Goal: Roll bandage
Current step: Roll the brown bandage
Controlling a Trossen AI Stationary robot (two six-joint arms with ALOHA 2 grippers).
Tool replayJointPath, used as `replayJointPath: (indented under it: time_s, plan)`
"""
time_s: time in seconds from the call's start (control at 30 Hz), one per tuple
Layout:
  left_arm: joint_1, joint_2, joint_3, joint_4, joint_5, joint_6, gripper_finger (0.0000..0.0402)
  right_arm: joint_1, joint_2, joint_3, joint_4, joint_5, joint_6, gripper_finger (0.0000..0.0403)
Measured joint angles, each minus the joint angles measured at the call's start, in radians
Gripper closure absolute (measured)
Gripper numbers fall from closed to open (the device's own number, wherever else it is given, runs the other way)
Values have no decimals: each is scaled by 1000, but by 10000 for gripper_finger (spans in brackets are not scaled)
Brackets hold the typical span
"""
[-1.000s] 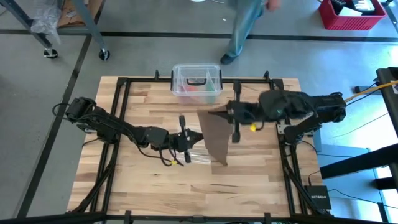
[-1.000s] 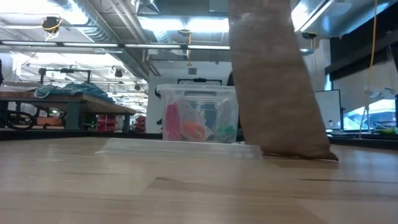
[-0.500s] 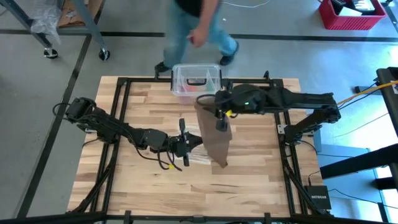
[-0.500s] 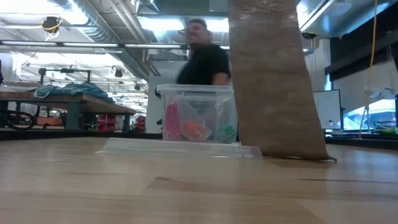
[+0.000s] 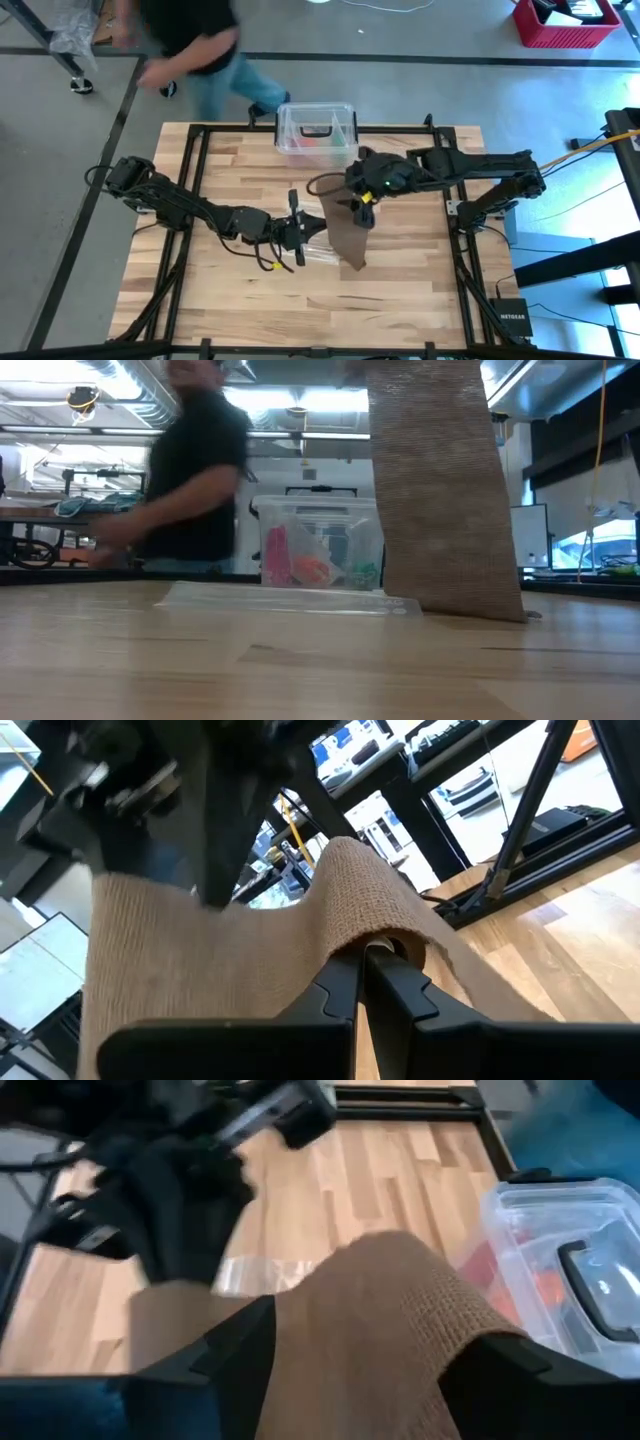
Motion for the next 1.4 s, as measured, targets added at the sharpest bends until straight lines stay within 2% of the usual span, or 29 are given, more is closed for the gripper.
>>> replayJointPath:
  time_s: [0.2,0.4,0.7,0.83,0.93,1.07,1.2,1.27,1.4]
  plan:
    - [1,0,0,-4,0,-7,401,45,0,79,-92,0,5,153]
    - [1,0,0,-11,0,-7,401,115,-1,177,-245,0,84,152]
    - [1,0,0,-11,-1,-18,401,237,-6,185,-397,27,197,152]
    - [1,0,0,-11,-1,-21,402,330,-6,184,-465,104,231,152]
    - [1,0,0,-6,-1,-21,401,414,-6,174,-501,233,265,152]
    - [-1,0,0,20,-2,-24,401,523,-44,73,-474,416,318,152]
    - [-2,0,0,26,-3,-27,402,598,-121,-138,-381,538,424,152]
    - [-2,0,0,47,-2,-39,401,625,-167,-286,-263,619,459,152]
    - [-2,0,0,90,-2,-53,401,641,-226,-611,89,749,472,152]
